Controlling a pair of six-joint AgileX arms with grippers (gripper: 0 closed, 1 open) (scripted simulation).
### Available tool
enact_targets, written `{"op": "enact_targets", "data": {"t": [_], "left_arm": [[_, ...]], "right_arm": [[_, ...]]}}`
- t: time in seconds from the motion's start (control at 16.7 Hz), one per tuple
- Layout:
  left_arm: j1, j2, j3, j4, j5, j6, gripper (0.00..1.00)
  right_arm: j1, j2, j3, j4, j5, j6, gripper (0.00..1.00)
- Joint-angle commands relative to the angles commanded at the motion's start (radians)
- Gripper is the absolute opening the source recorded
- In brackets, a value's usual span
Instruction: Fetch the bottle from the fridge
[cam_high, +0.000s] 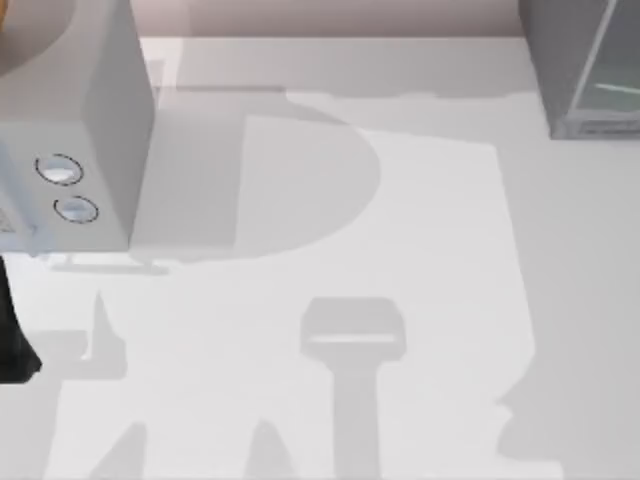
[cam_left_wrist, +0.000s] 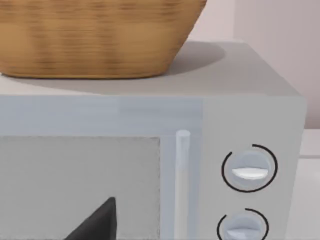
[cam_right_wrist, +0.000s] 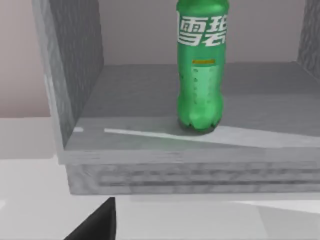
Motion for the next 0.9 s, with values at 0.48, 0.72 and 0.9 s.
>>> {"op": "enact_targets", "data": {"t": [0.48,0.72,0.9], "left_arm": [[0.0,0.0,0.0,0.0,0.0,0.0,1.0],[0.0,0.0,0.0,0.0,0.0,0.0,1.0],[0.0,0.0,0.0,0.0,0.0,0.0,1.0]], "right_arm": [[-0.123,0.389,0.058,0.388,-0.121,0.004,1.0],[-0.125,0.397,0.059,0.396,-0.123,0.004,1.0],[-0.115,0.406,0.07,0.388,-0.115,0.004,1.0]]}}
